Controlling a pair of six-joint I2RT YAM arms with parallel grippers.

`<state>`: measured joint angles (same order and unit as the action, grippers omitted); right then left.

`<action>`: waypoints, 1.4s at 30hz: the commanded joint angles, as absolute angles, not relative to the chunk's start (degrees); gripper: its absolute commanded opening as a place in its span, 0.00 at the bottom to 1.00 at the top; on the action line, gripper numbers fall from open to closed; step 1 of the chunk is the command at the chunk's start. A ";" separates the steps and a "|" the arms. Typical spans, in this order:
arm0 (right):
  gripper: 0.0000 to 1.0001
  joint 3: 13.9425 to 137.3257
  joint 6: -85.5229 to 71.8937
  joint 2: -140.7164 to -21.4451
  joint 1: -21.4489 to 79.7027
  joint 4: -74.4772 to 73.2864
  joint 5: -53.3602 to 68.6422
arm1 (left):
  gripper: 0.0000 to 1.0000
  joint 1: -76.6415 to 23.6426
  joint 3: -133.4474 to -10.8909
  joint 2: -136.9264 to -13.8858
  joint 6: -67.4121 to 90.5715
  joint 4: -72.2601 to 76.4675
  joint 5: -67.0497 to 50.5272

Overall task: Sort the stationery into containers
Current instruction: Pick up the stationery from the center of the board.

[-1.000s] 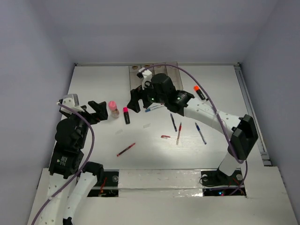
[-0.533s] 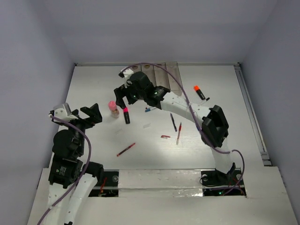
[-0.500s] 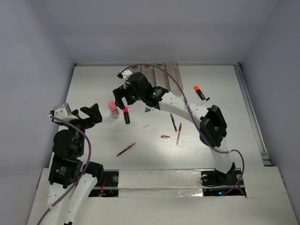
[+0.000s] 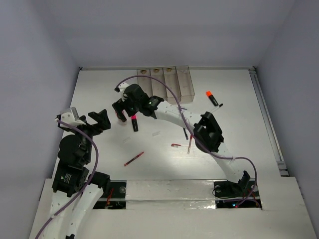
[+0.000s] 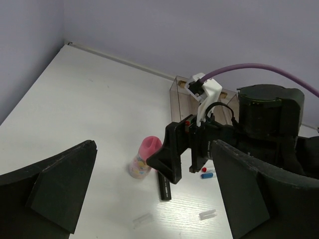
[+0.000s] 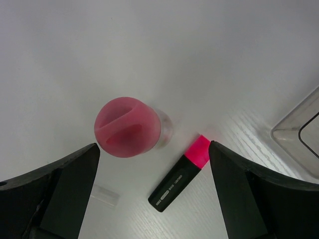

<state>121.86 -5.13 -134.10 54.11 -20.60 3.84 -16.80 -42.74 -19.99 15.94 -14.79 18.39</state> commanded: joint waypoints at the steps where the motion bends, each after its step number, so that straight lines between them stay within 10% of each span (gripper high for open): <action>1: 0.95 125.60 -3.08 -135.08 55.20 -18.73 3.52 | 0.99 -17.23 -42.28 -20.83 15.47 -11.25 18.28; 14: 0.67 124.73 -4.57 -138.17 55.72 -9.86 3.96 | 0.99 -17.23 -42.01 -20.92 15.03 -10.99 17.84; 18: 0.49 123.14 -5.62 -137.20 55.72 -5.81 3.52 | 0.99 -17.23 -42.01 -21.01 15.03 -10.99 17.75; 21: 0.10 122.70 -6.59 -136.58 55.72 -3.61 2.73 | 0.99 -17.23 -42.01 -21.01 14.94 -10.99 17.67; 42: 0.06 110.56 -3.18 -115.75 30.24 1.41 -14.32 | 0.99 -17.23 -41.84 -23.55 14.59 -10.55 15.91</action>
